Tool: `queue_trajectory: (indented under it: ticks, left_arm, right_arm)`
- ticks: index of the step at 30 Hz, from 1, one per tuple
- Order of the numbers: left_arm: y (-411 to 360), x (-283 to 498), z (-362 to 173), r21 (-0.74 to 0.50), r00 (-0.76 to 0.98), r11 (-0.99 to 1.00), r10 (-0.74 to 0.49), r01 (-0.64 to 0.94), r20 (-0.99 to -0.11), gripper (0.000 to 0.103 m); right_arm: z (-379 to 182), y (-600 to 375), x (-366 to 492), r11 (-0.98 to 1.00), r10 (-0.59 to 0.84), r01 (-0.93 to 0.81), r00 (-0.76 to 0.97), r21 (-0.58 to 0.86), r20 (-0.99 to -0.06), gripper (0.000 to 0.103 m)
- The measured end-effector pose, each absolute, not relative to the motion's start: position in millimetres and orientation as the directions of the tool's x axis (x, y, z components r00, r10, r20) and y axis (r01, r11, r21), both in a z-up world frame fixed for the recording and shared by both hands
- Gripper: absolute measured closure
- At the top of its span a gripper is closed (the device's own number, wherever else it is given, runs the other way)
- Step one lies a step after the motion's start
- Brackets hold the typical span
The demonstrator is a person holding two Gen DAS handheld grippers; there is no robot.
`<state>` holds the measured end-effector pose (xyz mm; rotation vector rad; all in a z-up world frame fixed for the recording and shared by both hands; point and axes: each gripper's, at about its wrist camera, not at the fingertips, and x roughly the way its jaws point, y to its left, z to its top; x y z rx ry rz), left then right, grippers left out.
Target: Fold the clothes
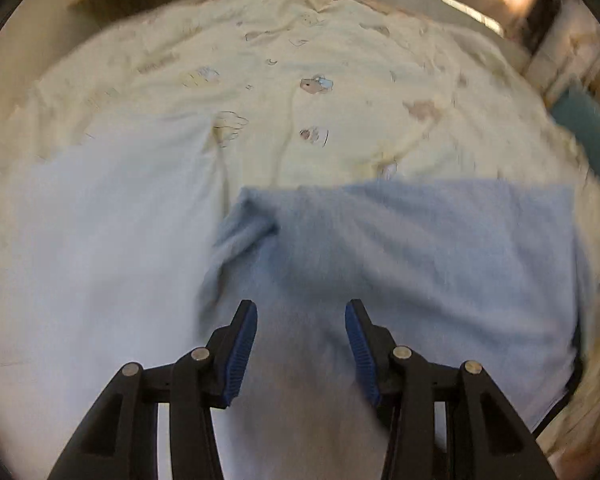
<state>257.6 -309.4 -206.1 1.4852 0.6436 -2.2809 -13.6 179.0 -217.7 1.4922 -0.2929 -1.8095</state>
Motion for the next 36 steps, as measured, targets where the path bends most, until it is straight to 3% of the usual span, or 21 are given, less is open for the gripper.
queue_trajectory:
  ticks: [4,5,6,7,8,11,16,21,23,25,29,34,36]
  left_arm:
    - [-341.3,231.7,-229.5,-0.318,-0.435,-0.794,0.076,0.518,-0.897,0.056]
    - [-347.9,226.6,-232.7,-0.325,-0.435,-0.787,0.082,0.524,-0.897,0.06]
    - [-354.7,222.3,-234.3,-0.337,-0.441,-0.779,0.087,0.528,-0.893,0.074]
    - [-361.6,218.5,-231.7,-0.366,-0.469,-0.773,0.101,0.518,-0.877,0.097]
    - [-368.4,214.8,-227.7,-0.4,-0.503,-0.767,0.118,0.501,-0.856,0.098]
    - [-389.1,198.9,-217.1,-0.453,-0.556,-0.751,0.138,0.481,-0.82,0.098]
    - [-413.0,167.9,-238.4,-0.423,-0.49,-0.727,0.137,0.541,-0.861,0.098]
    - [-412.7,180.2,-253.9,-0.491,-0.483,-0.662,0.216,0.566,-0.848,0.092]
    - [-407.0,202.7,-242.2,-0.485,-0.504,-0.68,0.193,0.55,-0.842,0.073]
    - [-399.1,223.1,-229.5,-0.462,-0.516,-0.705,0.159,0.537,-0.842,0.07]
    - [-341.3,249.0,-204.0,-0.49,-0.539,-0.779,0.238,0.39,-0.808,0.07]
    - [-224.3,214.7,-219.2,-0.357,-0.378,-0.928,0.296,0.104,-0.877,0.07]
    - [-183.8,211.0,-248.8,-0.249,-0.245,-0.969,0.243,-0.009,-0.938,0.07]
  right_arm:
    - [-233.9,181.9,-16.0,-0.721,-0.621,0.391,0.005,0.573,-0.784,0.041]
    - [-238.2,183.4,-18.4,-0.734,-0.607,0.378,0.009,0.565,-0.795,0.041]
    - [-240.4,185.1,-20.4,-0.744,-0.599,0.364,0.007,0.56,-0.8,0.041]
    - [-242.6,186.8,-22.4,-0.754,-0.592,0.351,0.006,0.556,-0.806,0.041]
    - [-244.1,188.2,-24.5,-0.762,-0.586,0.338,0.003,0.552,-0.81,0.041]
    - [-242.2,187.6,-31.4,-0.772,-0.584,0.32,-0.015,0.549,-0.812,0.041]
    - [-239.6,175.5,-40.6,-0.781,-0.564,0.338,-0.02,0.525,-0.826,0.041]
    - [-235.2,163.1,-38.6,-0.781,-0.534,0.392,-0.017,0.486,-0.845,0.041]
    - [-236.2,159.7,-37.0,-0.781,-0.523,0.408,-0.014,0.473,-0.852,0.041]
    - [-236.1,158.8,-37.6,-0.782,-0.524,0.408,-0.02,0.472,-0.852,0.041]
    - [-233.1,129.7,-32.2,-0.735,-0.501,0.546,-0.037,0.402,-0.865,0.041]
    - [-243.5,55.9,-14.6,-0.529,-0.378,0.831,-0.048,0.174,-0.925,0.042]
    - [-261.6,33.2,-8.6,-0.417,-0.294,0.902,-0.018,0.111,-0.956,0.043]
